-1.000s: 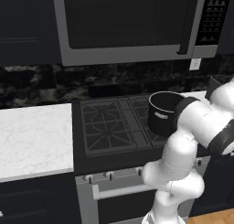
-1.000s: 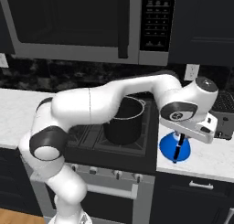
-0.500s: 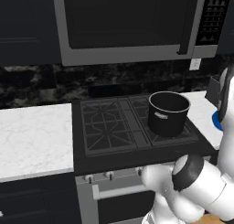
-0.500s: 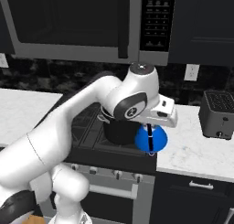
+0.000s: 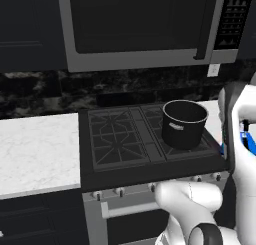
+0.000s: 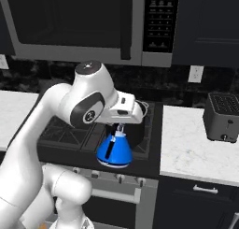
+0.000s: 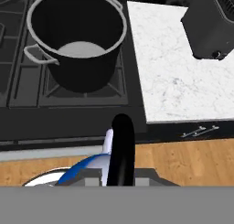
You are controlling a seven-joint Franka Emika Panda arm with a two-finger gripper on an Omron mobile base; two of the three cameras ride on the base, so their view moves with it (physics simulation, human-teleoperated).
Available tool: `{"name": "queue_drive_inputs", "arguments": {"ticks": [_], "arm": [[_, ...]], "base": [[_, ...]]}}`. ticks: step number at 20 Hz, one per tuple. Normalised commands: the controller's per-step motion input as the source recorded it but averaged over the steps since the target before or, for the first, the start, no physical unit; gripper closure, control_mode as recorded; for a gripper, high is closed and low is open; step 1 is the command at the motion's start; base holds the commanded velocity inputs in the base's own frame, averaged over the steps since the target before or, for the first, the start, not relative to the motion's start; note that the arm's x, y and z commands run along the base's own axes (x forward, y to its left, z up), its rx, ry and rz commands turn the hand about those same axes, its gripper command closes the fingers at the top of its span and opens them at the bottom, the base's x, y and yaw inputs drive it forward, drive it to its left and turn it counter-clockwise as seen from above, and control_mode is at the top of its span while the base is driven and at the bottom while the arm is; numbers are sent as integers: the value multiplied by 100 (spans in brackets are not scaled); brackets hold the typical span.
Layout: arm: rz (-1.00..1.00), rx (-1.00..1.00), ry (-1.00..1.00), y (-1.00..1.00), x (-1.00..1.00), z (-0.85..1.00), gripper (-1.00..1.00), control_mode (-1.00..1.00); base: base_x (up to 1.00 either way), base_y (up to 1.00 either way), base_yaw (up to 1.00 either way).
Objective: Pick the kettle from the counter and place it on a stove burner. Then turn the burner on.
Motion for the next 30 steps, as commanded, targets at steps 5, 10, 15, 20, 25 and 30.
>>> {"name": "queue_drive_inputs", "arguments": {"ticks": [5,10,15,20,25,30], "arm": [[8,0,0,71,-42,52,100,-100],[9,0,0,60,-45,36,100,-100],[8,0,0,64,-39,23,100,-100],[7,0,-5,71,-14,2,100,-100],[10,0,-11,68,0,0,100,-100],[13,2,-10,56,15,-2,100,-100]], "base": [[0,0,0],[0,0,0],[0,0,0],[0,0,0],[0,0,0],[0,0,0]]}}
